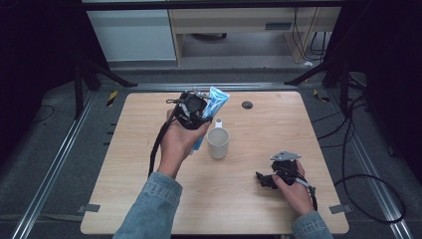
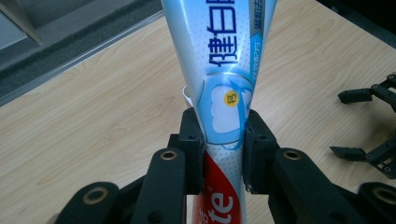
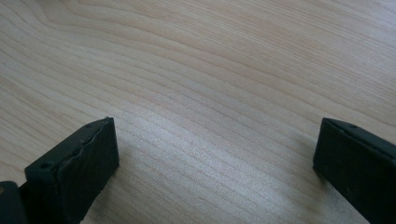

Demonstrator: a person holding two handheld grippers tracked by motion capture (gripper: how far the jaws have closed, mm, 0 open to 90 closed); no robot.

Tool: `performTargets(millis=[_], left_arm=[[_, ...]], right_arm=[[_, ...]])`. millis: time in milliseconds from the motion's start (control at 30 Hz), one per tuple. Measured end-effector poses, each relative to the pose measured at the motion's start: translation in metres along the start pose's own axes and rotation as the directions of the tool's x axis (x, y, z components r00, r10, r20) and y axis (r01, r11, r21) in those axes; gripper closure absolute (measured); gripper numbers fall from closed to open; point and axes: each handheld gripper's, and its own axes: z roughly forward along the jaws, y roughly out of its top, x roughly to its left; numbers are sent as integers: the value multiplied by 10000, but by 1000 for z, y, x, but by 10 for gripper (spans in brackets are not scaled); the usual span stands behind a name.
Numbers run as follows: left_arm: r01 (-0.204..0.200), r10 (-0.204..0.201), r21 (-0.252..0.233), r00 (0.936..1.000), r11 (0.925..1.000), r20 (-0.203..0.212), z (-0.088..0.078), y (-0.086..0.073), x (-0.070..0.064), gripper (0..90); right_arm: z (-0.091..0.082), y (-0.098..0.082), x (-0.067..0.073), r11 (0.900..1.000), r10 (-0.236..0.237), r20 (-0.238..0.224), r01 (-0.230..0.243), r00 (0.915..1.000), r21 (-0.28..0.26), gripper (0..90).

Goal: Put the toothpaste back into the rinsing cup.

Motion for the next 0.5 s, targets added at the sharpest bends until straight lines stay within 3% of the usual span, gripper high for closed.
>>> performTargets(millis=[167, 500], left_arm=[[-1, -10, -233, 9987, 9997, -515, 2, -5, -1, 726], [635, -700, -1024, 9957, 9927, -611, 10, -17, 2, 727]], right_arm=[[0, 0, 0, 10000, -3, -1, 3, 10000, -1, 4], [0, 0, 0, 10000, 15, -15, -15, 10000, 3, 4]])
